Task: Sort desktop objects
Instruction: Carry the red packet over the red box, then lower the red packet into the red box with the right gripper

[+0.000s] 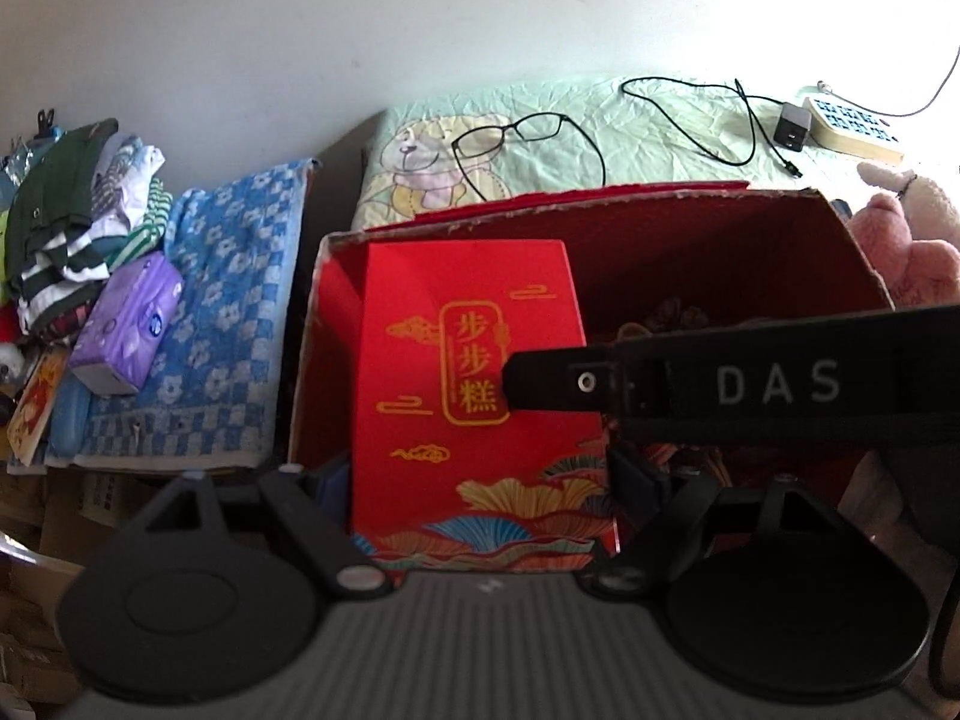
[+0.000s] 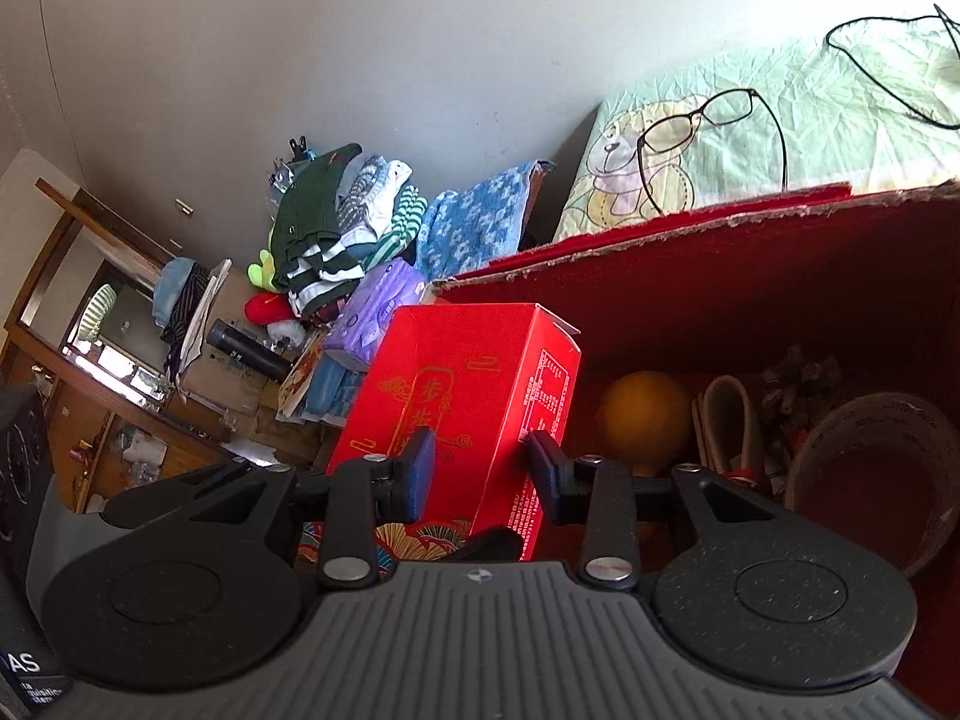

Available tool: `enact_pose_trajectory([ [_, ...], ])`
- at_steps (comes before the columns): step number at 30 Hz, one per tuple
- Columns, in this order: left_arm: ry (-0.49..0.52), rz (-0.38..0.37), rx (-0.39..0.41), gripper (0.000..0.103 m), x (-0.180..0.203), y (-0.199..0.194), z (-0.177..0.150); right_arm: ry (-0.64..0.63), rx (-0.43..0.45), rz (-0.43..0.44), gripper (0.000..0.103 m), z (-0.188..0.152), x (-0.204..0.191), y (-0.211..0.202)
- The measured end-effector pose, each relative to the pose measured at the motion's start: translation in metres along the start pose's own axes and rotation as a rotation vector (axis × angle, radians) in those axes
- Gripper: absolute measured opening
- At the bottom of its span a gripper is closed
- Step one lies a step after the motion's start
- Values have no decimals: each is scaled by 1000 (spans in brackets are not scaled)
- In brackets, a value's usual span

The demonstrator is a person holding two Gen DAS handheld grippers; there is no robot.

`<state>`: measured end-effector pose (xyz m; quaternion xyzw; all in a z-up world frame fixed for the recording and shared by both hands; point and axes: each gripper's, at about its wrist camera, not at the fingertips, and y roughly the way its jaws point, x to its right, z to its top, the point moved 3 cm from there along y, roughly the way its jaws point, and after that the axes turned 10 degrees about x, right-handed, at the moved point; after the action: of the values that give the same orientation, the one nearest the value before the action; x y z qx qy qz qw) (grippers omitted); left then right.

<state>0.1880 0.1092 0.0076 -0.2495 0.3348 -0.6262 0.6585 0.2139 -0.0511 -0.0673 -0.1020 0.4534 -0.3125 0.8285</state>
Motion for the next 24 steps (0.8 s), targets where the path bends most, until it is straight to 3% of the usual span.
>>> enact_pose_trajectory([
  [16, -5, 71, -97, 84, -12, 30, -11, 93, -127, 5, 39, -4, 15, 39],
  [24, 29, 83, -136, 84, -9, 46, -14, 92, -174, -37, 40, -4, 20, 48],
])
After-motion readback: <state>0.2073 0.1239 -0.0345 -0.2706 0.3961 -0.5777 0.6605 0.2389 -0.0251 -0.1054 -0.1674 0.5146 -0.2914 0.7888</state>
